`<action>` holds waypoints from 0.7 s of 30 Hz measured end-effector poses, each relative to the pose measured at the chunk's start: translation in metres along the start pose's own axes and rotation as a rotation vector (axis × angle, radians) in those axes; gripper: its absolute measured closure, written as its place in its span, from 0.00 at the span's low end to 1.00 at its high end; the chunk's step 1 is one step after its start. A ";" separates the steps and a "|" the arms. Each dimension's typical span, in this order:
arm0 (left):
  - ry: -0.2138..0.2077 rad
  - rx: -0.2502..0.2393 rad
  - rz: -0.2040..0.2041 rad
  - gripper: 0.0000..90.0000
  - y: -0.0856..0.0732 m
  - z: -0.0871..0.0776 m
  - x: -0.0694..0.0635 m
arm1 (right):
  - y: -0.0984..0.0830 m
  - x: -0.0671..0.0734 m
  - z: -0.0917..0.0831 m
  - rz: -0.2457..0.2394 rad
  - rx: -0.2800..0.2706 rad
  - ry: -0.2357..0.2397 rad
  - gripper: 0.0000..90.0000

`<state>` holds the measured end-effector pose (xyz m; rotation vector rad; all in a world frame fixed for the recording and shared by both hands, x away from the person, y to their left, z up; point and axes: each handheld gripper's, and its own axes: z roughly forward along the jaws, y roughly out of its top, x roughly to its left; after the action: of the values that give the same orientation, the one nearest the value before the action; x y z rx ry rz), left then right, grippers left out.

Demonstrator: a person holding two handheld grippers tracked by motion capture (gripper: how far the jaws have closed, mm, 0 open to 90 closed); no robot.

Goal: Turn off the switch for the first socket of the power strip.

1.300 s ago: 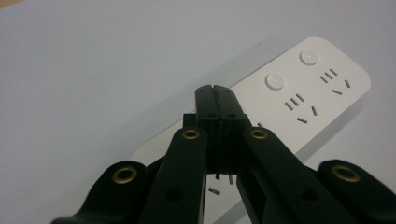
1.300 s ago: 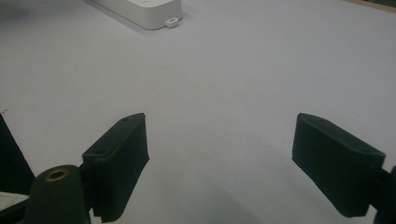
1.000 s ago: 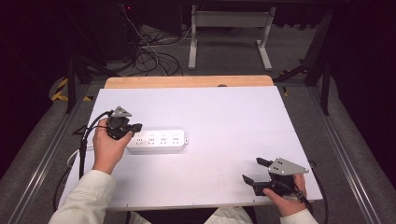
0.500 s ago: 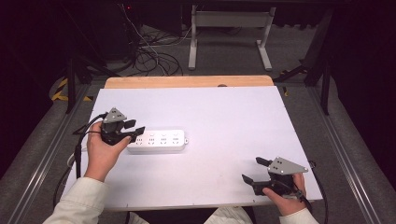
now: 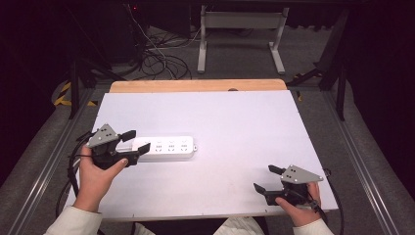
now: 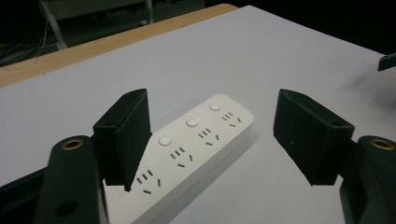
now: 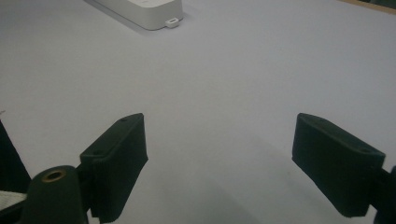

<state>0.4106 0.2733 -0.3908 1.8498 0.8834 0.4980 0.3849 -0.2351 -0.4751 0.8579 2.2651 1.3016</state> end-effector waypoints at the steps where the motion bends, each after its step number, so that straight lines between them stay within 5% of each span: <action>1: -0.009 -0.006 0.011 0.30 -0.001 -0.003 -0.003 | 0.000 0.000 0.000 0.000 0.000 0.001 0.20; 16: -0.121 -0.066 0.108 0.25 -0.044 -0.028 -0.027 | -0.001 0.001 -0.002 -0.018 -0.001 0.019 0.15; 21: -0.169 -0.101 0.047 0.23 -0.061 -0.034 -0.026 | -0.002 0.001 -0.004 -0.013 -0.007 0.027 0.14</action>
<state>0.3494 0.2886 -0.4298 1.7942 0.6905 0.4012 0.3817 -0.2377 -0.4746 0.8266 2.2818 1.3217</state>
